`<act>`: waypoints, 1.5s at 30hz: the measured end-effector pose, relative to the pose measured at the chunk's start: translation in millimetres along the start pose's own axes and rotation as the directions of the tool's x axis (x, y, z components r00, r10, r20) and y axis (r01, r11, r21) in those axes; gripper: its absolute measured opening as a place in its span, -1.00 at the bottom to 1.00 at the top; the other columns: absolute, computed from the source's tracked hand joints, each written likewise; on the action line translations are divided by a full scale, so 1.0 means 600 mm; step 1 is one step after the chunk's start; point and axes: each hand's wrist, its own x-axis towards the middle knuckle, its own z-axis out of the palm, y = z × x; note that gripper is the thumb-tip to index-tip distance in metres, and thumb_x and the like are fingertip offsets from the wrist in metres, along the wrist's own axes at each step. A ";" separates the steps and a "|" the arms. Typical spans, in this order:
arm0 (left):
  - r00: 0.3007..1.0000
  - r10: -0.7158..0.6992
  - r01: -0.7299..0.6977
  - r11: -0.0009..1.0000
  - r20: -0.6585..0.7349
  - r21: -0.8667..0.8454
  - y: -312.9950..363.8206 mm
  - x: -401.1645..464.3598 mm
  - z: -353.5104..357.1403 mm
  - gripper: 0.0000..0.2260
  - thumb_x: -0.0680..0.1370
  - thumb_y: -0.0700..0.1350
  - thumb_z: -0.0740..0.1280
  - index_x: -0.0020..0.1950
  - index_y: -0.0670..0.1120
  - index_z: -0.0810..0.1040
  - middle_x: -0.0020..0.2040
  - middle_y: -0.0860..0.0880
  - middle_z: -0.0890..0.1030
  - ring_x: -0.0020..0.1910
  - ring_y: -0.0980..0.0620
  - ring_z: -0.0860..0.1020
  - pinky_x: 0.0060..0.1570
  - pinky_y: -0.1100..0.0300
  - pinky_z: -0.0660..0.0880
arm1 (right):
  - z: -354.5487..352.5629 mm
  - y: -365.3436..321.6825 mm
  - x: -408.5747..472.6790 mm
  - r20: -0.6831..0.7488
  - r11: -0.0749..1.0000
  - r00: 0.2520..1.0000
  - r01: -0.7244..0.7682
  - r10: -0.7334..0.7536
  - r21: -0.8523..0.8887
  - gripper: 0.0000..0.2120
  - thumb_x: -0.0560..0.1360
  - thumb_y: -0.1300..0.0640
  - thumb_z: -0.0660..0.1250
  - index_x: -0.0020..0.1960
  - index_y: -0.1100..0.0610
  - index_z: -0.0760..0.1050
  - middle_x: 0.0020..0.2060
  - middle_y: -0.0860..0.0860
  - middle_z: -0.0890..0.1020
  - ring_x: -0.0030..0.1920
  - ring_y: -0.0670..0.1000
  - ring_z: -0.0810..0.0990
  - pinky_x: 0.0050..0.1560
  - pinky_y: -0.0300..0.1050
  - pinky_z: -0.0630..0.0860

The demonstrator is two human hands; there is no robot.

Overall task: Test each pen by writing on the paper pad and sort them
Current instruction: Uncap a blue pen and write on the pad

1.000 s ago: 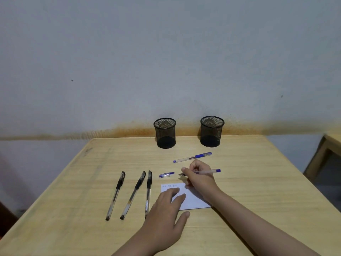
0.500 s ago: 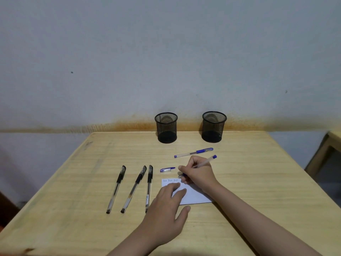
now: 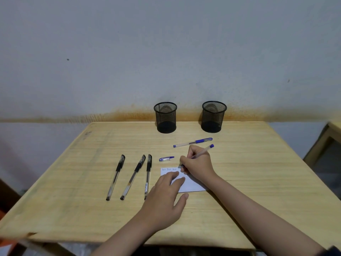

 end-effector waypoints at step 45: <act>1.000 0.011 -0.011 1.000 0.015 0.012 0.001 0.002 -0.006 -0.57 0.54 0.14 0.15 0.38 0.05 0.31 0.37 0.08 0.33 0.38 0.13 0.23 0.18 0.20 0.37 | -0.002 0.009 0.006 -0.119 0.989 0.991 -0.050 0.067 0.136 -0.79 0.43 0.35 0.33 -0.30 0.22 0.35 -0.48 0.23 0.51 -0.52 0.11 0.58 -0.43 -0.07 0.56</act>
